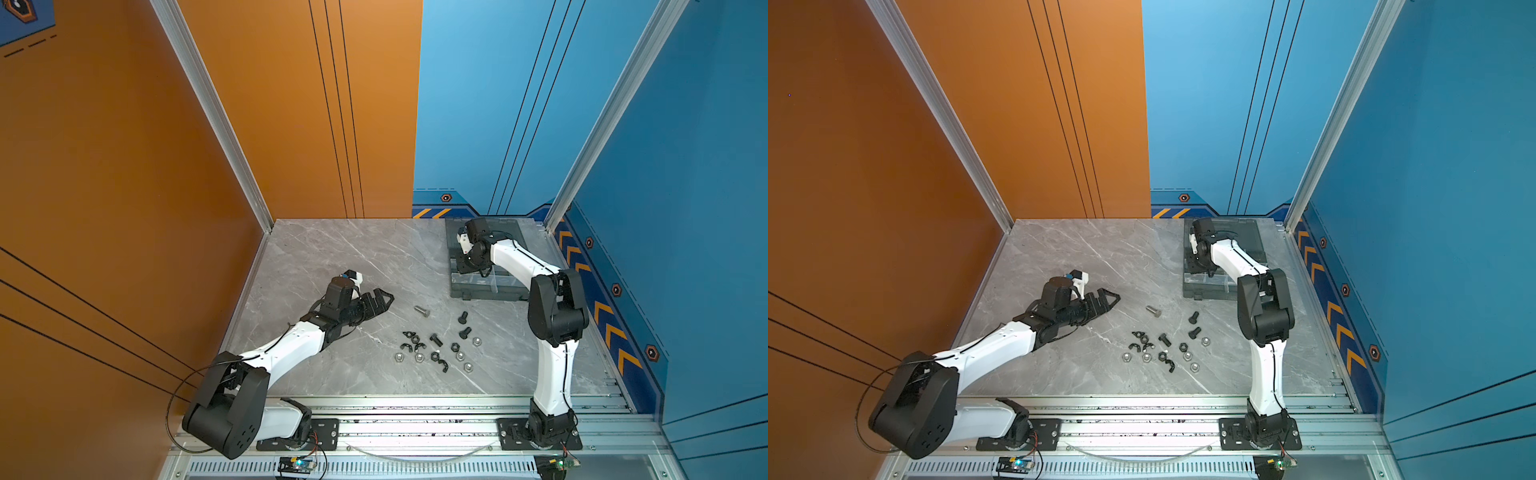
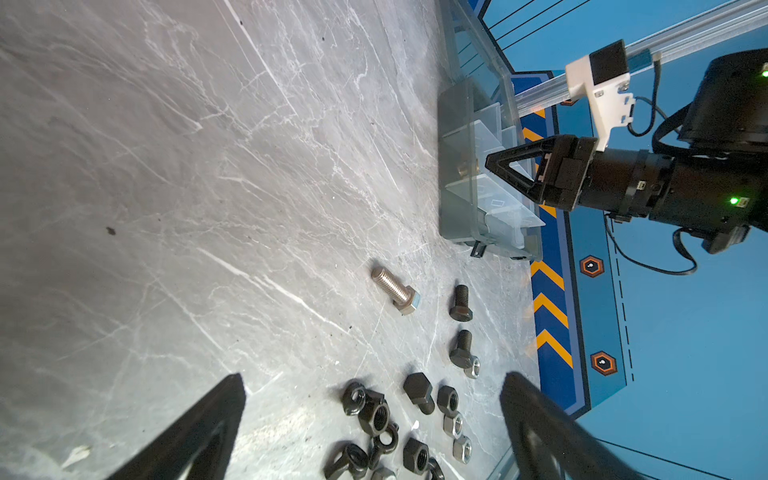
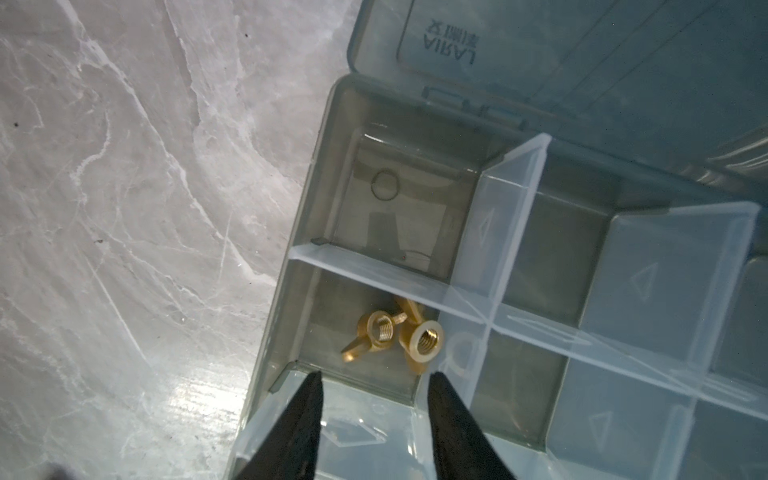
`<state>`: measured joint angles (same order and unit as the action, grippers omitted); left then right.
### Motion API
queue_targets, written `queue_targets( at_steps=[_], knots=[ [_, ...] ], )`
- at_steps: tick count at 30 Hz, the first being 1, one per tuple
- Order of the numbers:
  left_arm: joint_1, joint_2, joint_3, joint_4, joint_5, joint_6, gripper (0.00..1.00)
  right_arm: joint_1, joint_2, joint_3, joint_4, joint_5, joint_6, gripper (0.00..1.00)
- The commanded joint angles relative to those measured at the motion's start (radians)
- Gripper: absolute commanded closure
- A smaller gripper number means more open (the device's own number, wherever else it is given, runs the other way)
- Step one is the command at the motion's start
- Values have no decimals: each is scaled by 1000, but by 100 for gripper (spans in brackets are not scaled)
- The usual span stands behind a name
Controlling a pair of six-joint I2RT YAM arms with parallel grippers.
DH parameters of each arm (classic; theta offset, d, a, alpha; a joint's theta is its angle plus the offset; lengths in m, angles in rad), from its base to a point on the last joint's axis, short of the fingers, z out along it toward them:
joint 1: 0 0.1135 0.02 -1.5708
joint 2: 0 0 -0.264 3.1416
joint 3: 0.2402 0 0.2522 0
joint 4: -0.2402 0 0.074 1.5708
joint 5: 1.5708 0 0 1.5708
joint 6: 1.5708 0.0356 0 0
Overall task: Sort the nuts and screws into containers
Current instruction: 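Carry the brass wing nut into the organizer compartment and open, then move the right gripper back toward the pile of black nuts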
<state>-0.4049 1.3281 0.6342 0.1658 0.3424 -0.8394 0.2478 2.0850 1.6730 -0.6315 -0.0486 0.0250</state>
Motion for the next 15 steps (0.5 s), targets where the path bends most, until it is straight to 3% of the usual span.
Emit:
queue_targets(
  at_steps=[1, 10, 15],
  knots=[
    [2, -25, -17, 6, 14, 0, 2, 5, -78, 14, -52, -8, -4, 53],
    [3, -21, -18, 3, 15, -4, 2, 45, -310, -132, -106, -103, 5, 51],
    [4, -15, -20, 5, 24, -8, 2, 68, -452, -256, -138, -222, 61, 49]
  ],
)
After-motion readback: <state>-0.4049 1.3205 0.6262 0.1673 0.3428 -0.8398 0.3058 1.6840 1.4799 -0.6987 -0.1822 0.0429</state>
